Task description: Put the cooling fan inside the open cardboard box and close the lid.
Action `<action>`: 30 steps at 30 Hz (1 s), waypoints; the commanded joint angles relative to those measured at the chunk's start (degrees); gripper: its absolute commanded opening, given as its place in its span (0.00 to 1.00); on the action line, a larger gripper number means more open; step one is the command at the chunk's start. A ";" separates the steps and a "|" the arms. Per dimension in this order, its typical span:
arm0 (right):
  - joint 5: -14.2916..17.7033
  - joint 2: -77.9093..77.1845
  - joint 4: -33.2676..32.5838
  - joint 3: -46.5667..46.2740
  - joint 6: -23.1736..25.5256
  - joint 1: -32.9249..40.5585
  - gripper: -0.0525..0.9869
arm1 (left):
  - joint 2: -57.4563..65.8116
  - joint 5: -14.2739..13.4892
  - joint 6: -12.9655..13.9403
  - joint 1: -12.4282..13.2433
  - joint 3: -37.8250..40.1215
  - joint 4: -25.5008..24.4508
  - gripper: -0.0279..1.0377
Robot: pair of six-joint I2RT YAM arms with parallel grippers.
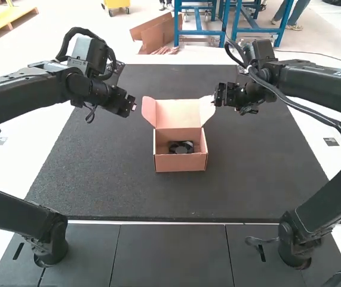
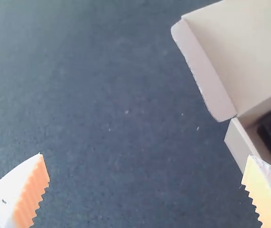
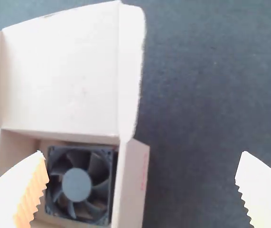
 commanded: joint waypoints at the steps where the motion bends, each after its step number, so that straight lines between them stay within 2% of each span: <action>1: 1.42 -2.96 1.80 -1.23 -2.64 -2.15 0.92 | 2.19 0.27 -4.90 0.09 1.89 0.12 0.93; 5: 0.98 -3.32 4.52 -1.58 -3.78 -3.12 0.92 | 5.53 -1.31 -7.89 0.71 1.98 0.38 0.93; 11: -0.51 -2.26 6.72 -1.15 -4.84 -2.94 0.92 | 9.75 -4.30 -8.51 3.96 3.03 2.31 0.93; 16: -3.06 -0.59 6.54 -0.79 -4.75 -2.68 0.92 | 13.53 -4.30 -8.59 6.07 5.85 4.51 0.93; 20: -5.43 0.64 6.37 -0.44 -4.04 -2.59 0.92 | 17.05 -4.30 -8.68 6.07 8.48 5.74 0.93; 26: -7.37 3.19 6.28 2.11 -2.81 -2.94 0.92 | 21.44 -3.86 -9.12 5.90 11.82 6.09 0.93; 30: -8.33 5.39 6.19 4.48 -2.64 -3.12 0.92 | 23.02 -2.54 -9.56 5.72 13.32 5.39 0.93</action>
